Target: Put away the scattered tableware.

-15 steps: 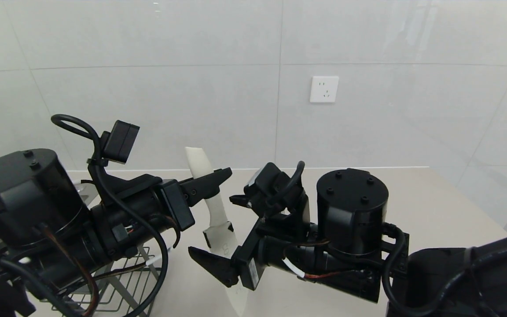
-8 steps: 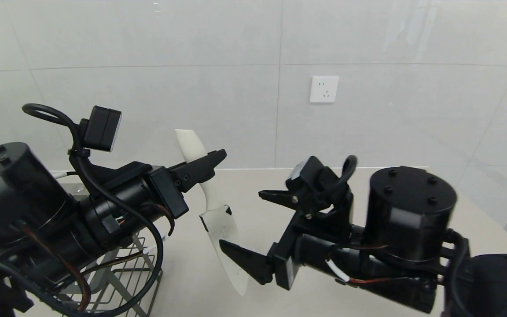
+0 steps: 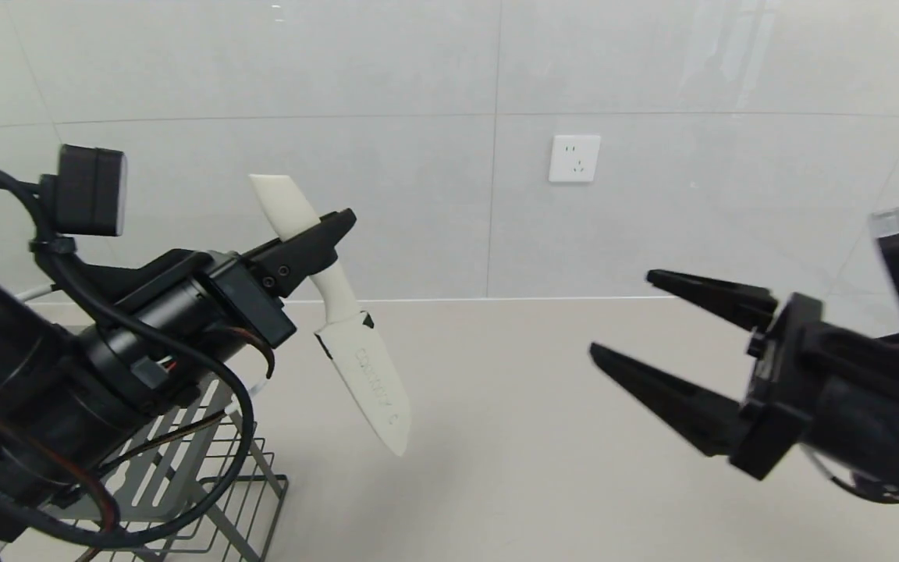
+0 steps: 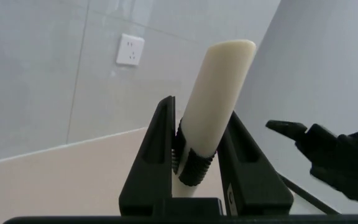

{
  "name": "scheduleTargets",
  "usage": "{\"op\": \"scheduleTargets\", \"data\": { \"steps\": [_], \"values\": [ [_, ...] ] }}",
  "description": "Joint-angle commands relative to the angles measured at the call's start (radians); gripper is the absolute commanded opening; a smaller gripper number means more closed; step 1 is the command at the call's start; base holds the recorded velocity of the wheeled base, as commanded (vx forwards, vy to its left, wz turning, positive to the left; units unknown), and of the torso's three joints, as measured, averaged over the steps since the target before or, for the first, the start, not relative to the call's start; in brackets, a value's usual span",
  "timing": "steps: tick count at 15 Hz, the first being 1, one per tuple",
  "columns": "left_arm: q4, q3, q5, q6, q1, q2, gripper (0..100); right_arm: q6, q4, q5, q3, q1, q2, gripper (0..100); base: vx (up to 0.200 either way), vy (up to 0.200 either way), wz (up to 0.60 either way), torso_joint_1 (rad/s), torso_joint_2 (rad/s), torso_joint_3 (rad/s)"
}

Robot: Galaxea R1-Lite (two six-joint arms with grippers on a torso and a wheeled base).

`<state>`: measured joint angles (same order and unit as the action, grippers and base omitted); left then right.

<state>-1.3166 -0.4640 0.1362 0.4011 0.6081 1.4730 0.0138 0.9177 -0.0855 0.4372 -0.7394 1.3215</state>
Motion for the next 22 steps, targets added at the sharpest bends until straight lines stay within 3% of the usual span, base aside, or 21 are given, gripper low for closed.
{"op": "scheduleTargets", "data": {
  "steps": [1, 4, 9, 12, 13, 14, 15, 17, 20, 22],
  "values": [
    [0.002, 0.024, -0.021, -0.010, -0.002, -0.109, 0, 0.011, -0.002, -0.007, -0.132, 0.213, -0.292, 100, 0.000, 0.000, 0.00, 0.000, 0.00, 0.000],
    [0.013, 0.102, -0.027, -0.048, -0.108, -0.252, 0, 0.044, -0.002, -0.030, -0.256, 0.456, -0.504, 100, 0.000, 0.000, 0.00, 0.000, 0.00, 0.000],
    [0.042, 0.111, -0.023, -0.077, -0.277, -0.464, 0, 0.064, -0.014, -0.129, -0.397, 0.687, -0.731, 100, 0.000, 0.000, 0.00, 0.000, 0.00, 0.000],
    [0.073, 0.114, -0.024, -0.091, -0.412, -0.585, 0, 0.084, -0.169, -0.194, -0.436, 0.808, -0.887, 100, 0.000, 0.000, 0.00, 0.000, 0.00, 0.000],
    [0.103, 0.119, -0.024, -0.125, -0.481, -0.643, 0, 0.112, -0.263, -0.195, -0.436, 0.836, -0.956, 100, 0.000, 0.000, 0.00, 0.000, 0.00, 0.000],
    [0.103, 0.119, -0.024, -0.125, -0.481, -0.643, 0, 0.112, -0.263, -0.195, -0.436, 0.836, -0.956, 100, 0.000, 0.000, 0.00, 0.000, 0.00, 0.000],
    [0.142, 0.145, -0.024, -0.185, -0.557, -0.708, 0, 0.137, -0.395, -0.197, -0.437, 0.850, -1.033, 100, 0.000, 0.000, 0.00, 0.000, 0.00, 0.000],
    [0.151, 0.145, -0.024, -0.202, -0.550, -0.708, 0, 0.153, -0.464, -0.201, -0.437, 0.850, -1.071, 100, 0.000, 0.000, 0.00, 0.000, 0.00, 0.000],
    [0.154, 0.139, -0.024, -0.199, -0.433, -0.600, 0, 0.176, -0.703, -0.218, -0.437, 0.851, -1.185, 100, 0.000, 0.000, 0.00, 0.000, 0.00, 0.000],
    [0.154, 0.127, -0.024, -0.200, -0.398, -0.519, 0, 0.216, -0.832, -0.229, -0.437, 0.850, -1.239, 100, 0.000, 0.000, 0.00, 0.000, 0.00, 0.000]
  ]
}}
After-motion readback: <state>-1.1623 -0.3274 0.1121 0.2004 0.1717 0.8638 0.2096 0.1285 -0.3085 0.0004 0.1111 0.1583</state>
